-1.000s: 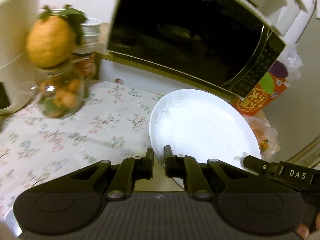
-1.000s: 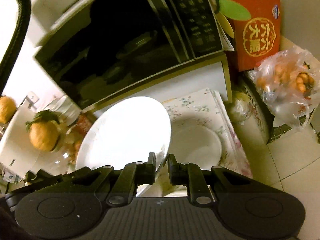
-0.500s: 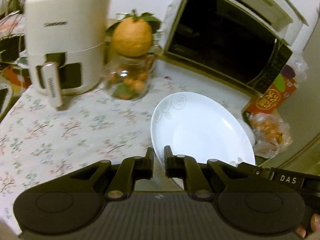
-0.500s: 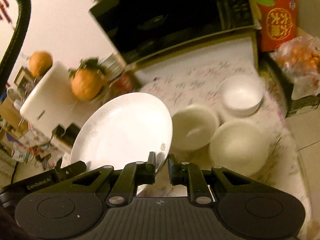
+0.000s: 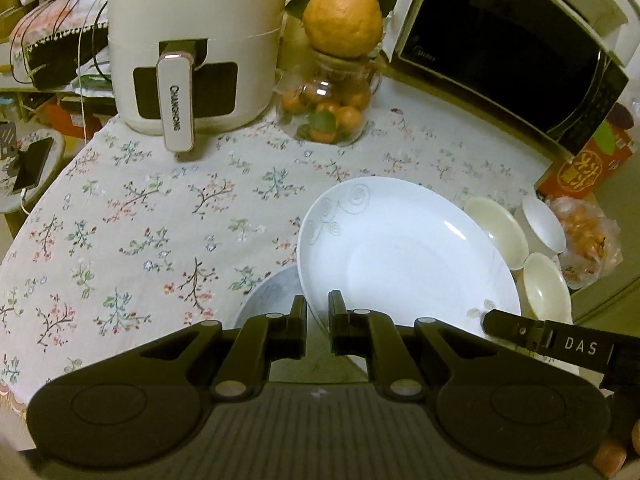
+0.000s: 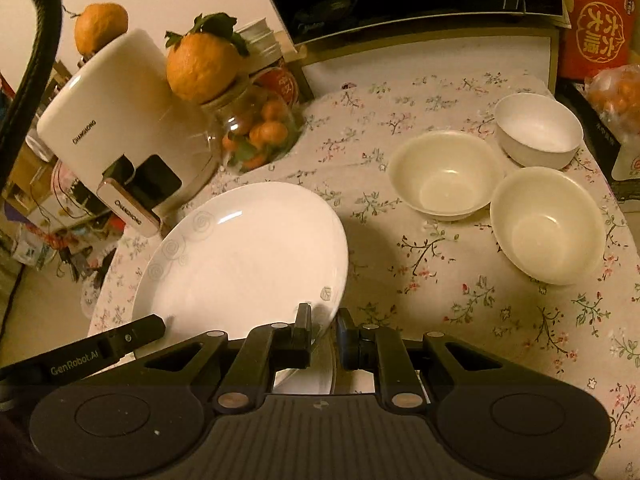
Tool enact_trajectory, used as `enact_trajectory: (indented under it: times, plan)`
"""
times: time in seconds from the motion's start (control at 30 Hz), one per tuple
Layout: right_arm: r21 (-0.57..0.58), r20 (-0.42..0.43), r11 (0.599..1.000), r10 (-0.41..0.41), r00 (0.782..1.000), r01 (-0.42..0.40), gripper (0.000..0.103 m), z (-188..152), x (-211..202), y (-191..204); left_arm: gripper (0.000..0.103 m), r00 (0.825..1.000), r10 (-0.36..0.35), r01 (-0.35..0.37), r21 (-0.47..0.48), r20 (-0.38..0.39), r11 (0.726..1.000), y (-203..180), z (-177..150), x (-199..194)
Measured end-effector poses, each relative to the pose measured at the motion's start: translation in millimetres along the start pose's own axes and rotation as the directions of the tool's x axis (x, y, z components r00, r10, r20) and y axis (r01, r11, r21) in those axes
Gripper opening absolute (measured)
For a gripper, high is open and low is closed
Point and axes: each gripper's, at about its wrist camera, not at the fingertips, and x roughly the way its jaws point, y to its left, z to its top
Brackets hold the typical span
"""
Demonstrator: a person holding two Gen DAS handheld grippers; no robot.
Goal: Organize plates and bowls
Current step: 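Lift the white plate with both grippers and carry it away from the microwave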
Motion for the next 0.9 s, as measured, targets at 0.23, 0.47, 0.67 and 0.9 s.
enact_trajectory:
  times: [0.23, 0.47, 0.67, 0.9]
  plan:
    - [-0.035, -0.029, 0.999, -0.014, 0.999, 0.013, 0.013, -16.5, 7.0, 4.4, 0.009, 0.999, 0.025, -0.025, -0.003, -0.027, 1.000, 11.4, -12.5, 2.5]
    - [-0.054, -0.067, 0.998, -0.025, 0.997, 0.022, 0.014, -30.1, 15.2, 11.0, 0.009, 0.997, 0.057, -0.057, 0.003, -0.047, 0.998, 19.0, -23.5, 2.3]
    - [-0.063, -0.089, 0.998, -0.027, 0.996, 0.022, 0.014, -40.1, 19.0, 16.5, 0.009, 0.995, 0.080, -0.080, 0.001, -0.065, 0.997, 23.0, -29.6, 3.8]
    - [-0.060, -0.099, 0.998, -0.031, 0.995, 0.025, 0.014, -44.6, 20.0, 20.0, 0.009, 0.994, 0.093, -0.093, 0.007, -0.064, 0.996, 21.8, -33.6, 2.5]
